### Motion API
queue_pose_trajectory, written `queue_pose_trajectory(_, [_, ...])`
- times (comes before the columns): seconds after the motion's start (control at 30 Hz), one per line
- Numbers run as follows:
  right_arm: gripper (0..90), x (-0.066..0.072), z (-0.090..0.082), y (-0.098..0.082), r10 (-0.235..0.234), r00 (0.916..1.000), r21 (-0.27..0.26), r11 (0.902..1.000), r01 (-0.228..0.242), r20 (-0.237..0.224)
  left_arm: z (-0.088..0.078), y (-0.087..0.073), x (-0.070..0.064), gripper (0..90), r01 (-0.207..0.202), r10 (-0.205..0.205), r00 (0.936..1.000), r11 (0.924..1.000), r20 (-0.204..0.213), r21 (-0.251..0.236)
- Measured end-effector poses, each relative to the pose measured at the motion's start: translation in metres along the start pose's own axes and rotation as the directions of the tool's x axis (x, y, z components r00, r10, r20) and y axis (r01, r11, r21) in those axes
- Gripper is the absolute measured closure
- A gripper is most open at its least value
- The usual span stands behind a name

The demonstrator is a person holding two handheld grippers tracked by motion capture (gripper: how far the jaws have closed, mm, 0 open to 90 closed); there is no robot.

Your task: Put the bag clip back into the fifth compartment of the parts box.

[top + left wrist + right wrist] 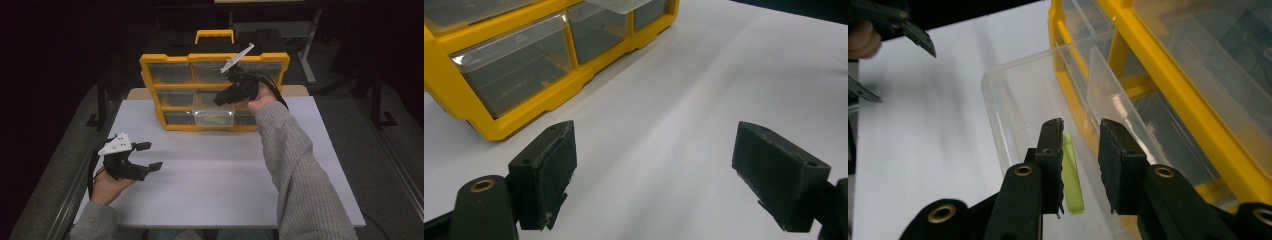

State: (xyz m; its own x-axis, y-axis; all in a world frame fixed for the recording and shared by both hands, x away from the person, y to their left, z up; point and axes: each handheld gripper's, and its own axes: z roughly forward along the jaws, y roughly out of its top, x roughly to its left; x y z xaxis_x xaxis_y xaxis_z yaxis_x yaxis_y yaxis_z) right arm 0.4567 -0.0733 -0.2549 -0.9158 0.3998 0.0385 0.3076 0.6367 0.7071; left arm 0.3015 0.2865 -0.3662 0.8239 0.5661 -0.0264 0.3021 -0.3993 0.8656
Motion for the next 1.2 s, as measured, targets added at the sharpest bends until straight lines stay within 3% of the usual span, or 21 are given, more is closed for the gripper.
queue_pose_trajectory(0.1, [68.4, 0.0, -0.004, 0.001, 0.025, 0.9995, -0.028, 0.9993, -0.025, -0.02, 0.0, 0.0, 0.0, 17.8, 0.0, 0.0, 1.0, 1.0, -0.001, 0.001])
queue_pose_trajectory(0.63, [53.1, 0.015, -0.025, 0.004, 0.016, 0.998, -0.114, 0.9932, -0.023, -0.062, -0.002, -0.001, 0.002, 16.7, 0.004, -0.004, 1.0, 1.0, 0.002, 0.001])
queue_pose_trajectory(0.93, [56.3, 0.027, -0.034, 0.001, 0.001, 0.9973, -0.134, 0.9909, -0.011, -0.074, -0.003, -0.001, 0.002, 16.7, 0.009, -0.009, 0.9999, 0.9999, -0.004, -0.009])
queue_pose_trajectory(1.2, [63.5, 0.046, -0.035, -0.002, -0.033, 0.9922, -0.153, 0.9882, 0.014, -0.12, -0.004, -0.001, 0.002, 16.7, 0.017, -0.018, 0.9998, 0.9997, -0.007, -0.02])
